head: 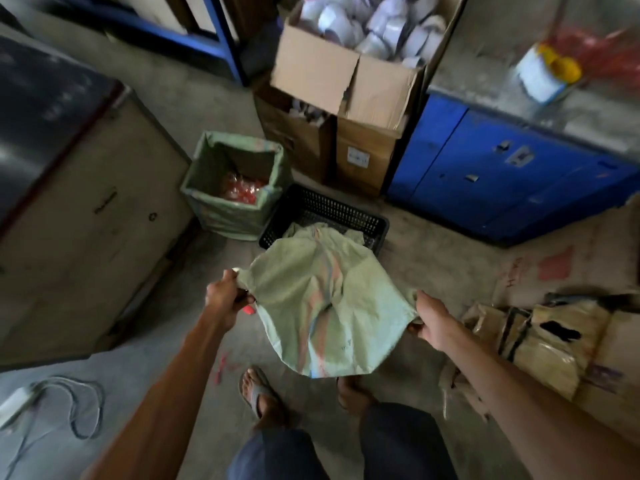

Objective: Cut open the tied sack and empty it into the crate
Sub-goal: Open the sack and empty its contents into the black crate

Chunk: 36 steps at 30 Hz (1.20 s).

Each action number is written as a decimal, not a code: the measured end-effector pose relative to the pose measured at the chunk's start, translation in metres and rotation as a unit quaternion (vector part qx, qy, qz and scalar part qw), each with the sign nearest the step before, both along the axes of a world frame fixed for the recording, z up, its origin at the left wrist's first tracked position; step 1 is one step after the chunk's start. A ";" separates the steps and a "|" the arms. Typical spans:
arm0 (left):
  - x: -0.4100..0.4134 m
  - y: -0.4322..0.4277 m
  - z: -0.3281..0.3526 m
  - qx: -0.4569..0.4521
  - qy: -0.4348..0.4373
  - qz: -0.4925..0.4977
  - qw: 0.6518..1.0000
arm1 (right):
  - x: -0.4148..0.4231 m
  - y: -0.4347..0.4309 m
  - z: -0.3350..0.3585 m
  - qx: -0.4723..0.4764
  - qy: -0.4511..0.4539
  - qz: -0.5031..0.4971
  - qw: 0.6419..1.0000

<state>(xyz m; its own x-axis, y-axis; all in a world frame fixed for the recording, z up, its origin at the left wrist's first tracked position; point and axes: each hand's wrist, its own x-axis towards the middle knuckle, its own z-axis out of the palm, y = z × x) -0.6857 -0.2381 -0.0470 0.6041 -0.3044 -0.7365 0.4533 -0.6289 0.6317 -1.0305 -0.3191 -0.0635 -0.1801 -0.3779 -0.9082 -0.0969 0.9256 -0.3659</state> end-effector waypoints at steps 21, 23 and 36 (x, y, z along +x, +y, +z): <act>0.035 -0.051 0.199 -0.144 -0.069 -0.115 0.981 | 0.014 -0.122 0.219 -0.205 0.016 0.265 0.942; 0.032 -0.060 0.220 -0.159 -0.091 -0.116 0.976 | 0.021 -0.132 0.241 -0.261 0.035 0.276 0.924; 0.031 -0.072 0.294 -0.302 -0.204 -0.160 0.917 | 0.053 -0.142 0.311 -0.549 0.305 0.370 0.685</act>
<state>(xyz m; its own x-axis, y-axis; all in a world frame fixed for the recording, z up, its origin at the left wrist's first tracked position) -0.6551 -0.3098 0.2465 0.6000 -0.7928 -0.1067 -0.0460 -0.1673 0.9848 -0.9779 -0.4612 0.2473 0.2103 -0.9654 0.1544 -0.8352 -0.2595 -0.4849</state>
